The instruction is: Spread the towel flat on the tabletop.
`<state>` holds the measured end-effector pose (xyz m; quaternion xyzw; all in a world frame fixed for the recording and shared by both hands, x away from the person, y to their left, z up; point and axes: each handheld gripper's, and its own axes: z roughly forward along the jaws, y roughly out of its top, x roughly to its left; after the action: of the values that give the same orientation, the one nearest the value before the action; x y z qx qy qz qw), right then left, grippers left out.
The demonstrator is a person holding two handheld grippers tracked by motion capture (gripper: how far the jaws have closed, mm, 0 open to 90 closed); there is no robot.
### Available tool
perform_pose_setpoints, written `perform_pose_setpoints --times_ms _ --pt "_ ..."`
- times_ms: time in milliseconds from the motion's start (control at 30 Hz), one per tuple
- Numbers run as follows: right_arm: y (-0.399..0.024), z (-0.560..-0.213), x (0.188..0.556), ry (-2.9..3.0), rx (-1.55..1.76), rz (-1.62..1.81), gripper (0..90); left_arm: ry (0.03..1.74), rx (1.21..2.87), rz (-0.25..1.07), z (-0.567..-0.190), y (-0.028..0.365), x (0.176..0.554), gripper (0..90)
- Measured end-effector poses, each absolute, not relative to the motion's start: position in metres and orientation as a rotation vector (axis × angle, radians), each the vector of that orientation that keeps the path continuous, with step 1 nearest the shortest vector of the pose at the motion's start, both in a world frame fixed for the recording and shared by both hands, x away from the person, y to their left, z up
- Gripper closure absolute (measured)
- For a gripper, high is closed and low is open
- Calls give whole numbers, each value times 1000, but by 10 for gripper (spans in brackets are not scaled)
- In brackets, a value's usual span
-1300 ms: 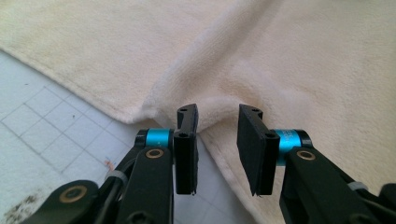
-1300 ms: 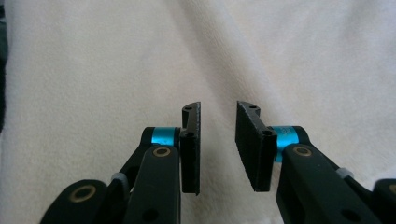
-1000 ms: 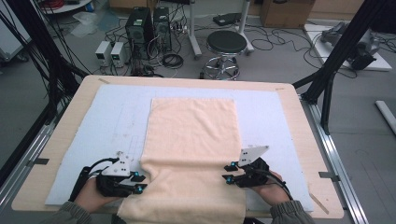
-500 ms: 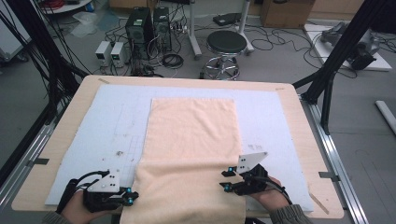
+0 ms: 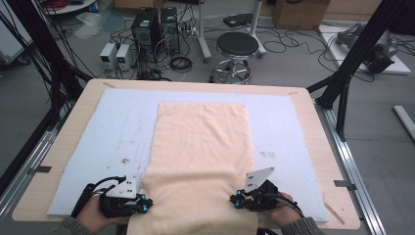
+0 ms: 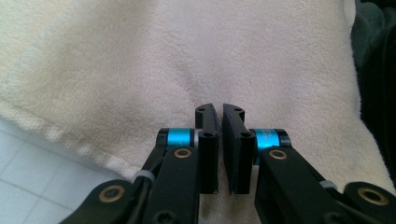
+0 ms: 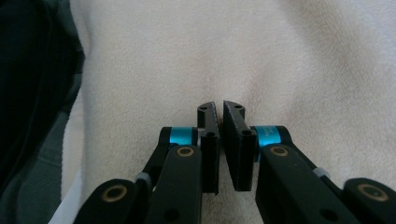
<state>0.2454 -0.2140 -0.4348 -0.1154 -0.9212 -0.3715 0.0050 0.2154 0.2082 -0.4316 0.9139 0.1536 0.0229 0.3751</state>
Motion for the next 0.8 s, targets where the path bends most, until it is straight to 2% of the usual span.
perform_pose_setpoints --times_ms 167,267,367,467,600,700,800 --pt "-214 -427 235 -2837 -276 -1153 835 349 2347 12 -424 214 204 854" --pt "-215 -418 229 -2802 -271 -1199 731 367 2283 17 -419 216 207 782" --pt "-215 -419 226 -2835 -246 -1156 700 364 2285 49 -421 211 209 672" --pt "-212 -426 225 -2869 -225 -1084 721 348 2342 59 -428 204 212 706" --pt "-213 -428 223 -2896 -184 -1015 826 356 2355 58 -431 209 209 743" --pt "-218 -430 224 -2861 -205 -1035 810 386 2337 49 -430 215 209 743" --pt "-222 -427 228 -2861 -261 -1102 745 409 2276 78 -426 217 210 717"
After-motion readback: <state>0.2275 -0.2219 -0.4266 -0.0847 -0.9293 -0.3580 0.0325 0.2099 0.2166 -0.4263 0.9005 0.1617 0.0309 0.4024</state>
